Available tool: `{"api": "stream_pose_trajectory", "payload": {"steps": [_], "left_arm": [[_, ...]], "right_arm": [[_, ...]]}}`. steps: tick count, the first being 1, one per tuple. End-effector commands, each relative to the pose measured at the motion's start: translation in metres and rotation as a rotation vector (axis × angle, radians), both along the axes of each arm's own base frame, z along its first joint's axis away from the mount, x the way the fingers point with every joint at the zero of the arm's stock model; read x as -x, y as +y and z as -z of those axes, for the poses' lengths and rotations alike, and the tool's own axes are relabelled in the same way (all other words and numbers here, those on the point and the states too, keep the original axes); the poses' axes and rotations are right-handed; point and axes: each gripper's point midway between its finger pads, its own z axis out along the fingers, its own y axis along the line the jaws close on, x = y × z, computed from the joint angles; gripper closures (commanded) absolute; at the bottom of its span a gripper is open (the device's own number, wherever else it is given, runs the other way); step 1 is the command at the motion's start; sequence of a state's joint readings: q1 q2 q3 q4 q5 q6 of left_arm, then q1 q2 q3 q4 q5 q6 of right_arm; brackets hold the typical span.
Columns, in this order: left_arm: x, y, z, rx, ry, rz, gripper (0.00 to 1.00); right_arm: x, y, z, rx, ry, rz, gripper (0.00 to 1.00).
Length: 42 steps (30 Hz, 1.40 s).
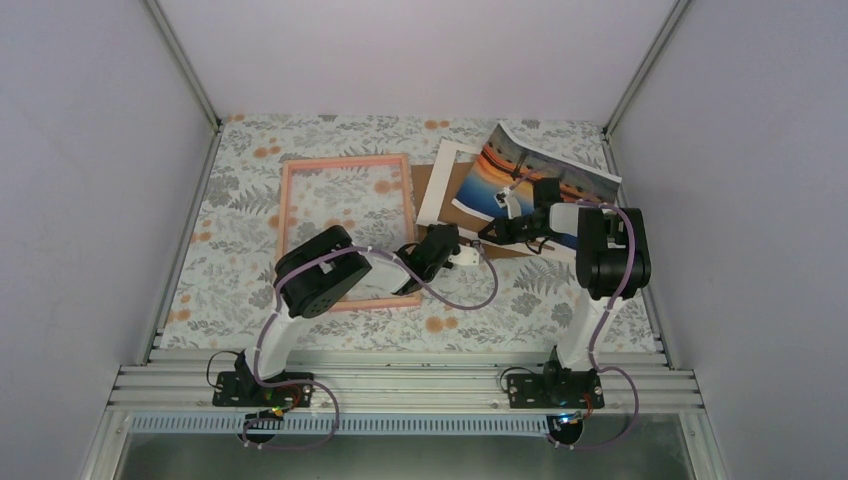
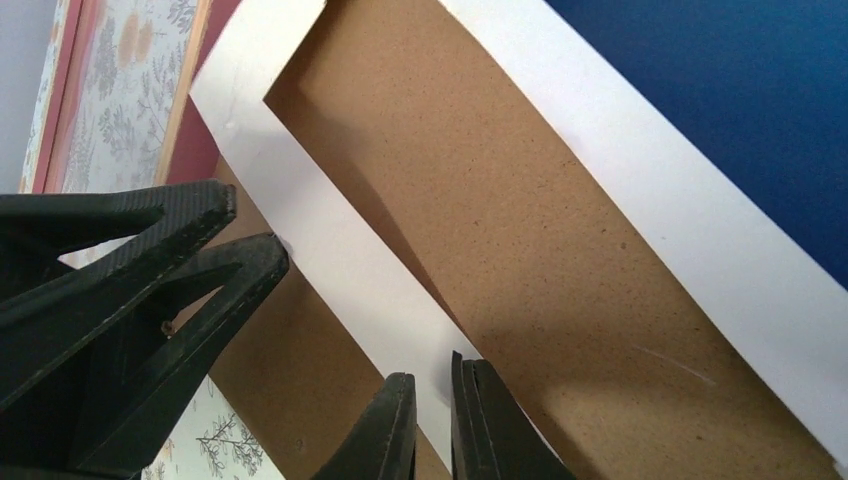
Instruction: Put the photo into the frame
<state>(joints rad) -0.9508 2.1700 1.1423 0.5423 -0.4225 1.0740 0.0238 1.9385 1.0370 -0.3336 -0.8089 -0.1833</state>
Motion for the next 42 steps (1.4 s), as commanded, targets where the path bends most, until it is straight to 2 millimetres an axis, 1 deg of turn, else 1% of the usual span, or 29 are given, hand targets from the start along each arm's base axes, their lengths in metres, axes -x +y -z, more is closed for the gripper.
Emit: {"api": "stream_pose_trajectory", "payload": {"steps": [1, 4, 6, 9, 11, 14, 15, 16, 17, 18, 19, 20, 22, 23, 24, 25, 27, 29, 30, 34, 37, 40, 42], "left_arm": [[-0.008, -0.009, -0.035, 0.109, -0.002, 0.013, 0.8], [-0.009, -0.01, -0.04, 0.133, 0.014, 0.02, 0.89], [-0.008, -0.012, -0.044, 0.154, 0.033, 0.024, 0.97], [-0.006, -0.009, -0.053, 0.19, 0.081, 0.024, 0.98], [-0.003, -0.005, -0.064, 0.234, 0.141, 0.022, 0.98], [-0.006, 0.004, -0.076, 0.305, 0.318, -0.02, 0.98], [-0.01, 0.008, -0.083, 0.343, 0.392, -0.044, 0.95], [-0.015, 0.008, -0.095, 0.391, 0.466, -0.057, 0.87], [-0.018, 0.015, -0.096, 0.43, 0.547, -0.087, 0.78], [-0.023, 0.018, -0.103, 0.473, 0.609, -0.106, 0.66], [-0.028, 0.022, -0.108, 0.517, 0.669, -0.125, 0.57], [-0.036, 0.021, -0.119, 0.566, 0.708, -0.137, 0.5], [-0.047, 0.022, -0.122, 0.624, 0.801, -0.185, 0.44], [-0.053, 0.021, -0.121, 0.651, 0.846, -0.209, 0.41], [-0.056, 0.021, -0.111, 0.677, 0.92, -0.25, 0.39], [-0.061, 0.02, -0.111, 0.713, 0.969, -0.265, 0.37], [-0.065, 0.017, -0.11, 0.78, 1.081, -0.258, 0.28], [-0.071, 0.016, -0.106, 0.832, 1.149, -0.273, 0.24], [-0.075, 0.015, -0.103, 0.848, 1.164, -0.289, 0.23], [-0.087, 0.013, -0.083, 0.89, 1.222, -0.37, 0.23], [-0.098, 0.019, -0.065, 0.931, 1.256, -0.461, 0.23], [-0.103, 0.027, -0.048, 0.951, 1.276, -0.531, 0.23], [-0.107, 0.033, -0.04, 0.961, 1.268, -0.566, 0.23]], "right_arm": [[0.024, -0.002, 0.024, 0.024, 0.103, -0.015, 0.88], [0.024, 0.001, 0.019, 0.009, 0.097, -0.024, 0.87], [0.022, 0.002, 0.013, 0.003, 0.082, -0.028, 0.85], [0.019, 0.002, 0.003, 0.004, 0.047, -0.039, 0.83], [0.017, 0.002, -0.003, 0.008, 0.03, -0.051, 0.82], [0.014, 0.002, -0.015, 0.013, 0.009, -0.076, 0.8], [0.01, 0.002, -0.02, 0.015, -0.007, -0.076, 0.77], [0.006, 0.002, -0.025, 0.019, -0.026, -0.073, 0.73], [0.001, 0.002, -0.031, 0.018, -0.046, -0.066, 0.69], [-0.004, 0.002, -0.037, 0.016, -0.062, -0.056, 0.65], [-0.009, 0.002, -0.042, 0.014, -0.074, -0.048, 0.63], [-0.014, 0.003, -0.045, 0.01, -0.081, -0.039, 0.61], [-0.023, 0.004, -0.05, 0.009, -0.093, -0.024, 0.59], [-0.028, 0.003, -0.052, 0.009, -0.098, -0.012, 0.59], [-0.031, 0.003, -0.053, 0.008, -0.098, 0.0, 0.59], [-0.034, 0.004, -0.054, 0.009, -0.102, 0.009, 0.58], [-0.038, 0.007, -0.056, 0.009, -0.109, 0.014, 0.58], [-0.04, 0.011, -0.056, 0.014, -0.113, 0.01, 0.58], [-0.041, 0.013, -0.054, 0.018, -0.113, 0.007, 0.57], [-0.04, 0.023, -0.046, 0.016, -0.097, -0.018, 0.54], [-0.037, 0.032, -0.04, 0.007, -0.085, -0.046, 0.51], [-0.032, 0.044, -0.034, 0.01, -0.079, -0.077, 0.47], [-0.029, 0.052, -0.029, 0.014, -0.075, -0.097, 0.45]]}}
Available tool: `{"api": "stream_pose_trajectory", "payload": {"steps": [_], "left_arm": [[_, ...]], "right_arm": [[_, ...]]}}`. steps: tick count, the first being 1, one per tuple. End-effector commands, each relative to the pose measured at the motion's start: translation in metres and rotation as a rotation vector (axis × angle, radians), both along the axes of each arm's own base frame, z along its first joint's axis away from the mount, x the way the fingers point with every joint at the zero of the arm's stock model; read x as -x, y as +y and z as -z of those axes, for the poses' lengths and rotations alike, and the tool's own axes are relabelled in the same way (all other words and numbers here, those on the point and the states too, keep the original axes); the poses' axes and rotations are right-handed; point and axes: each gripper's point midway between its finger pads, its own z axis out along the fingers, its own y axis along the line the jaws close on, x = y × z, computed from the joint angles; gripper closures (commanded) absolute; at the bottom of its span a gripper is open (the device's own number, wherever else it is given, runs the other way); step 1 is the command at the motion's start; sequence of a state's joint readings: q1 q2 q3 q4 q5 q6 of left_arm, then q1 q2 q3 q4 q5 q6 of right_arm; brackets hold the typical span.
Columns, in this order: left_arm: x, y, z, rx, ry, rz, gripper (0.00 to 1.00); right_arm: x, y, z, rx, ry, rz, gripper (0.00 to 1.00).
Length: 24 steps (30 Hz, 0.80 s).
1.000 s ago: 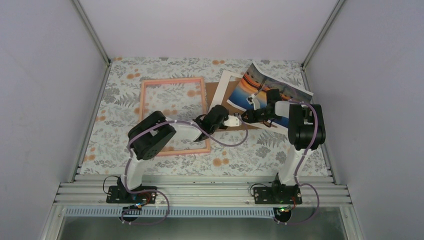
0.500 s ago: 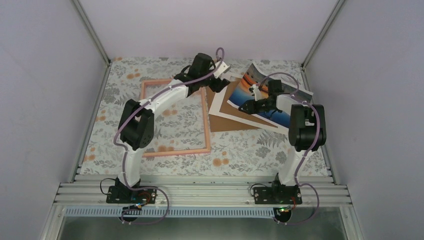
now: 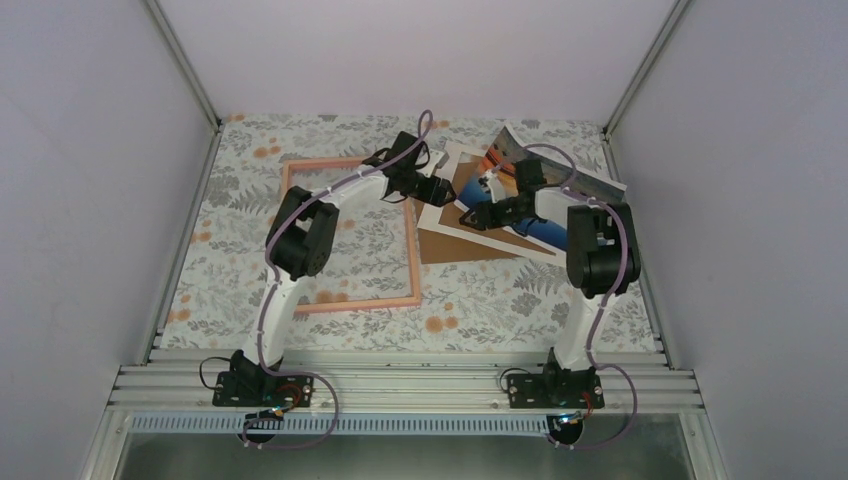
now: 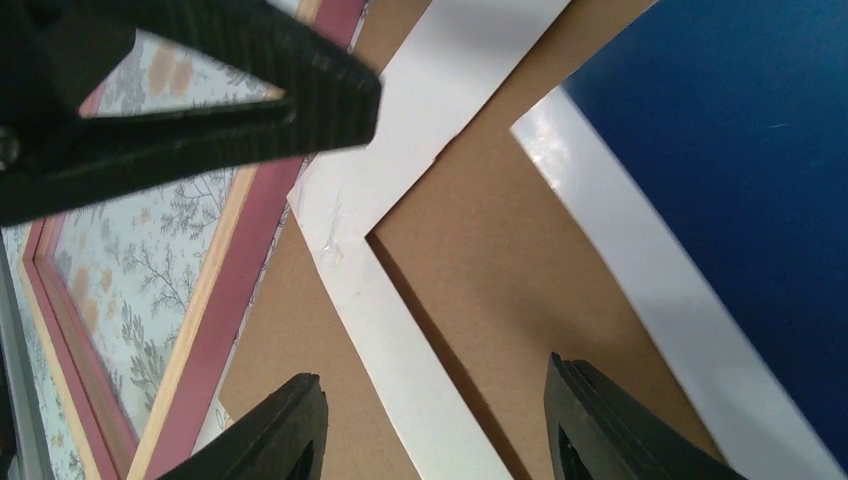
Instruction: Put the photo into the frame
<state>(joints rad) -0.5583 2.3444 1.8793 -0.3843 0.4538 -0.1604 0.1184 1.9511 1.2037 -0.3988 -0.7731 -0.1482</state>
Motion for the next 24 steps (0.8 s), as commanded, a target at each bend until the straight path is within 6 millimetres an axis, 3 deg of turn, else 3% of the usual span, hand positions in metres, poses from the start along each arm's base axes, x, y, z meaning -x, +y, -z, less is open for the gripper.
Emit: {"api": "stream_pose_trajectory", "payload": {"steps": [1, 11, 24], "left_arm": [[-0.014, 0.011, -0.008, 0.041, 0.042, -0.095, 0.23], [0.004, 0.037, 0.034, -0.012, 0.158, -0.14, 0.23], [-0.007, 0.051, 0.043, -0.039, 0.152, -0.172, 0.23]], "right_arm": [[0.001, 0.019, 0.007, -0.002, -0.004, -0.047, 0.44], [0.033, 0.032, 0.029, -0.015, 0.083, -0.124, 0.42], [0.087, 0.036, 0.024, -0.057, 0.16, -0.273, 0.48]]}}
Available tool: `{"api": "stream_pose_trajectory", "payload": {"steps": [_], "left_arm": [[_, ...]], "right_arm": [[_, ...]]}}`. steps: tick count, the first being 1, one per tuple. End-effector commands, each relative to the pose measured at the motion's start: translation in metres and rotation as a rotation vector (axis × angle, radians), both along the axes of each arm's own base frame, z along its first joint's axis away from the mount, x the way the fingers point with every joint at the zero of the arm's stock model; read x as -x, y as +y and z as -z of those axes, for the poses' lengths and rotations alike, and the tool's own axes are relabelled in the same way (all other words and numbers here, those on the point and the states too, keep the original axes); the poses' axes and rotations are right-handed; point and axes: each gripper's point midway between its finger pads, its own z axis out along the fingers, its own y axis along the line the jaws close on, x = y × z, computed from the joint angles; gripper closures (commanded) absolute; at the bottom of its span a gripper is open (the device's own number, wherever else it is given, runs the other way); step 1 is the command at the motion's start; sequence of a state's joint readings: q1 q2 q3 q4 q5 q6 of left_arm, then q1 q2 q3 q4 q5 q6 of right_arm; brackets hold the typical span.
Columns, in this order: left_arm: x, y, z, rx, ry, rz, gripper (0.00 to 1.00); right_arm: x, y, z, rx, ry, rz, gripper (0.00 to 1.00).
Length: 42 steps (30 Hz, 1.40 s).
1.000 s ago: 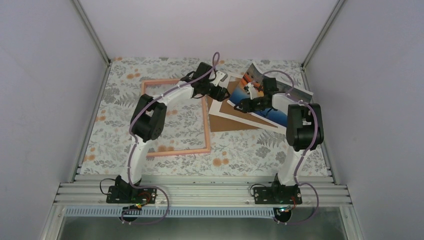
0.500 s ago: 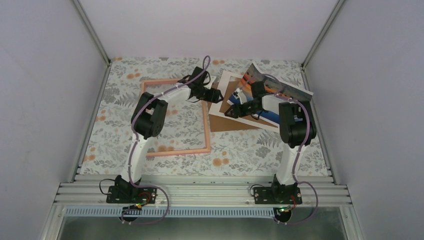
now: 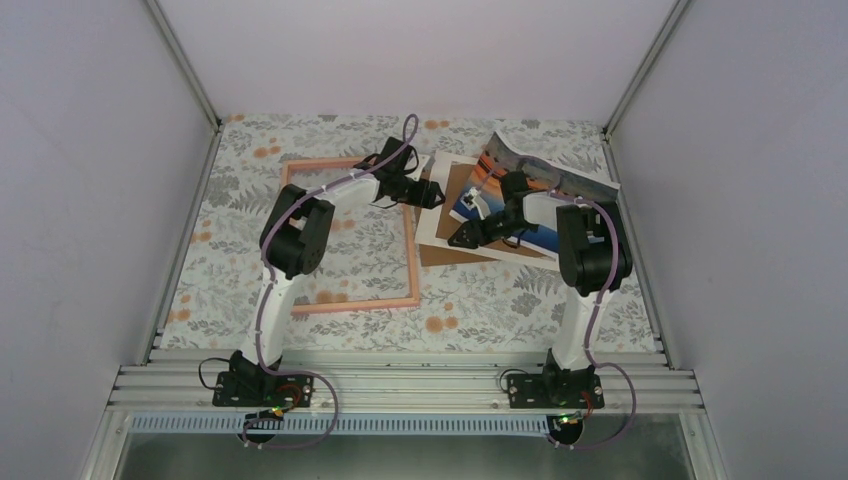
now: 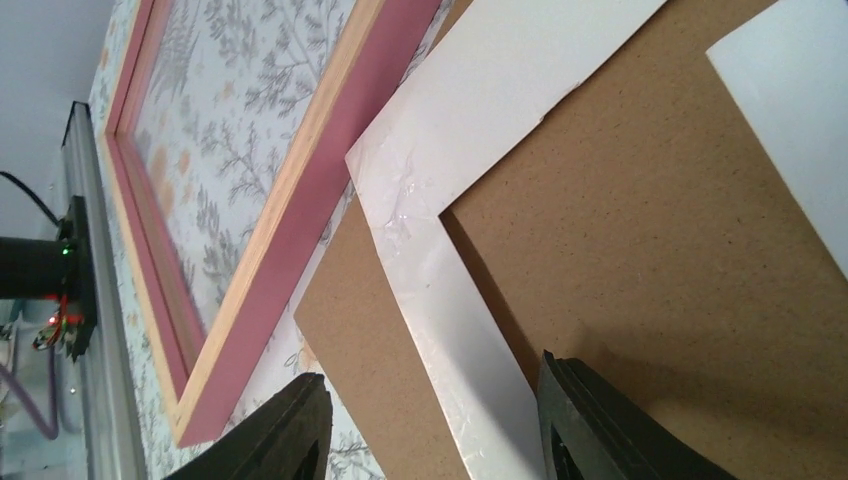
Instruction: Put the photo into the frame
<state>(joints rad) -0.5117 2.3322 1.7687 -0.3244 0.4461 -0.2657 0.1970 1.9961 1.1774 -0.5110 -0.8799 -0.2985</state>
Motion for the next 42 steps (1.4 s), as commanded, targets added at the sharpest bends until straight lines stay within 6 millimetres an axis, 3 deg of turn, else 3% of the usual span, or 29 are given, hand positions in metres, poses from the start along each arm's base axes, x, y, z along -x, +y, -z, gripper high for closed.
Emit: {"api": "stream_pose_trajectory", "payload": {"steps": [1, 7, 12, 16, 19, 22, 26, 31, 34, 42], "left_arm": [[-0.003, 0.021, 0.016, -0.041, 0.054, -0.046, 0.22], [-0.003, 0.017, -0.005, 0.004, -0.005, -0.007, 0.22], [0.003, 0.013, -0.059, 0.018, -0.217, 0.047, 0.21], [0.022, 0.01, -0.089, -0.065, -0.401, 0.114, 0.2], [0.048, 0.005, -0.097, -0.169, -0.524, 0.214, 0.19], [0.089, -0.002, -0.09, -0.333, -0.698, 0.362, 0.18], [0.152, -0.007, -0.067, -0.604, -0.942, 0.545, 0.17], [0.211, -0.018, -0.04, -0.736, -1.166, 0.731, 0.18], [0.223, -0.026, -0.03, -0.786, -1.237, 0.765, 0.19], [0.209, -0.032, -0.009, -0.872, -1.244, 0.735, 0.24]], "right_arm": [[0.038, 0.0, 0.004, -0.002, 0.078, -0.075, 0.49], [0.052, 0.001, 0.0, -0.028, 0.095, -0.117, 0.54], [0.068, -0.002, 0.007, -0.028, 0.14, -0.143, 0.59], [0.071, -0.001, 0.0, -0.04, 0.142, -0.157, 0.61], [0.068, 0.0, -0.007, -0.046, 0.128, -0.155, 0.61], [0.068, 0.0, -0.006, -0.043, 0.136, -0.154, 0.62], [0.073, -0.002, 0.001, -0.038, 0.17, -0.153, 0.64], [0.07, -0.001, 0.003, -0.034, 0.179, -0.14, 0.65], [0.068, -0.001, 0.002, -0.032, 0.179, -0.133, 0.67], [0.081, -0.003, 0.005, -0.033, 0.225, -0.137, 0.77]]}}
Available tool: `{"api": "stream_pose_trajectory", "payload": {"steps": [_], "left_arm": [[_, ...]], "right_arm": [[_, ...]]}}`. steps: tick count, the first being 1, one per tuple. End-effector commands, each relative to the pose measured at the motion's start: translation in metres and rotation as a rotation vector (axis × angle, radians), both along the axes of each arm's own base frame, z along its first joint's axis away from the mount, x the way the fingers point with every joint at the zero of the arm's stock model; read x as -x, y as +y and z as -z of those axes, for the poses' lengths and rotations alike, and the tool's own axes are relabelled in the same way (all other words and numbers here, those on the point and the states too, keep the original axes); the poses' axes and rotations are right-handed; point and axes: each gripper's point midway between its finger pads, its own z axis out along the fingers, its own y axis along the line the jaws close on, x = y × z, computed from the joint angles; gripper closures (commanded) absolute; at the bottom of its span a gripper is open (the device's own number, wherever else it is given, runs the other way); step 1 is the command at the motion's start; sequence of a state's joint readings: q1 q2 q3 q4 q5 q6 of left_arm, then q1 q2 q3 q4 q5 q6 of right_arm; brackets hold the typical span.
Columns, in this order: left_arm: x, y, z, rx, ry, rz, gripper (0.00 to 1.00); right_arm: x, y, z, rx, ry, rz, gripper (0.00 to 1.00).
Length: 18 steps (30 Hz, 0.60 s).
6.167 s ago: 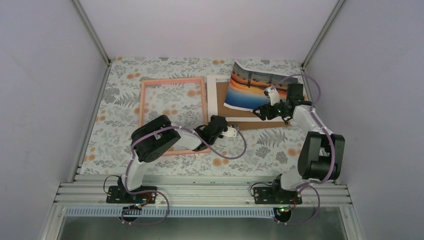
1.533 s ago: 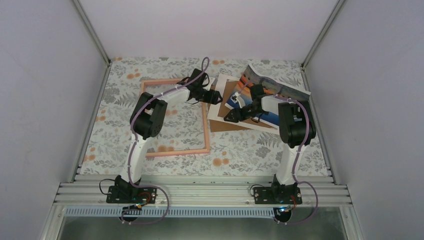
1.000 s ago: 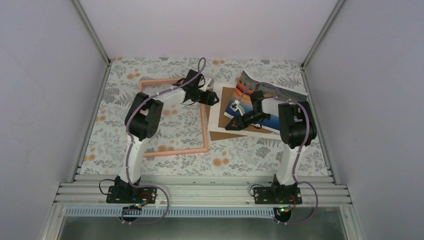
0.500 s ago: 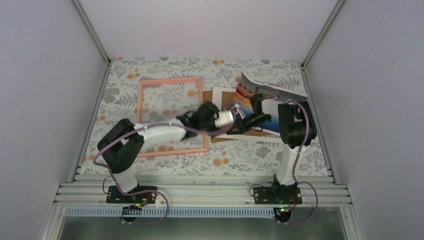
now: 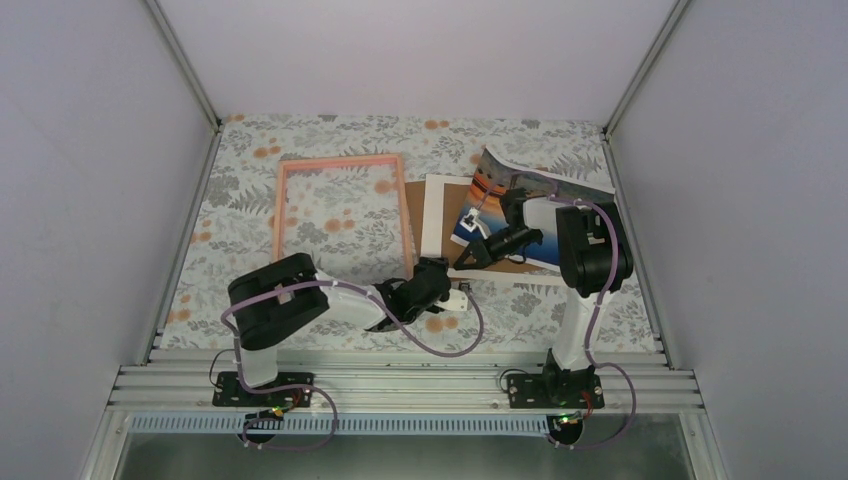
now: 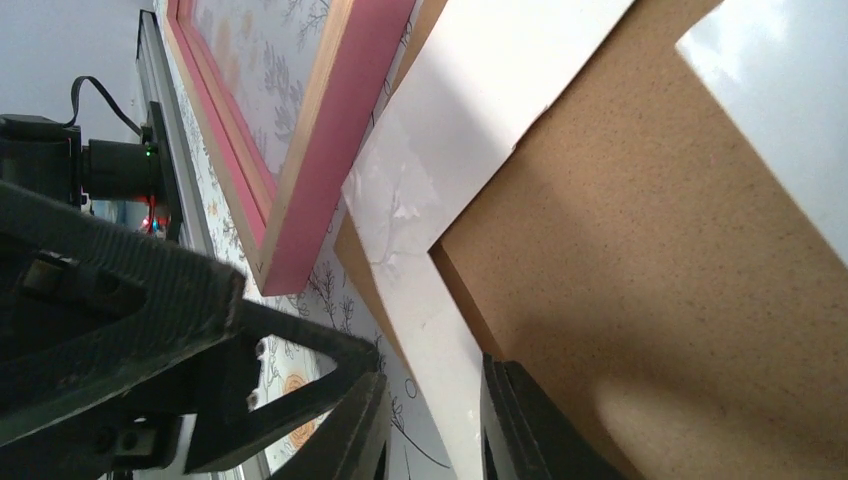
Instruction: Put the photo into the frame
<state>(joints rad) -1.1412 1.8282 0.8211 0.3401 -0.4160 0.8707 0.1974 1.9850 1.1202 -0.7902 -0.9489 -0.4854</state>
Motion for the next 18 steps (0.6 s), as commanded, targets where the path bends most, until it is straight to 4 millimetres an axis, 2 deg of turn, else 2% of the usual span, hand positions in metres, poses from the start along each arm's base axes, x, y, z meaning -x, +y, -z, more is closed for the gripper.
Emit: {"api": "stream_pose_trajectory", "payload": {"steps": [1, 8, 13, 15, 16, 18], "left_arm": [[-0.015, -0.001, 0.0, -0.011, -0.096, -0.042, 0.25], [-0.016, 0.006, 0.022, -0.059, -0.097, -0.053, 0.29], [-0.02, 0.005, 0.025, -0.062, -0.115, -0.066, 0.31], [-0.02, 0.004, 0.025, -0.058, -0.114, -0.063, 0.32], [-0.019, 0.004, 0.024, -0.053, -0.114, -0.06, 0.32], [-0.018, 0.004, 0.024, -0.054, -0.112, -0.055, 0.32]], "right_arm": [[0.016, 0.002, 0.003, -0.008, 0.052, -0.018, 0.78], [0.027, 0.004, 0.004, -0.031, 0.145, -0.04, 0.85], [0.041, 0.003, 0.006, -0.053, 0.236, -0.065, 0.86], [0.045, 0.005, -0.001, -0.091, 0.255, -0.086, 0.86], [0.041, 0.005, -0.01, -0.115, 0.244, -0.082, 0.86], [0.019, 0.002, -0.028, -0.123, 0.165, -0.041, 0.85]]}}
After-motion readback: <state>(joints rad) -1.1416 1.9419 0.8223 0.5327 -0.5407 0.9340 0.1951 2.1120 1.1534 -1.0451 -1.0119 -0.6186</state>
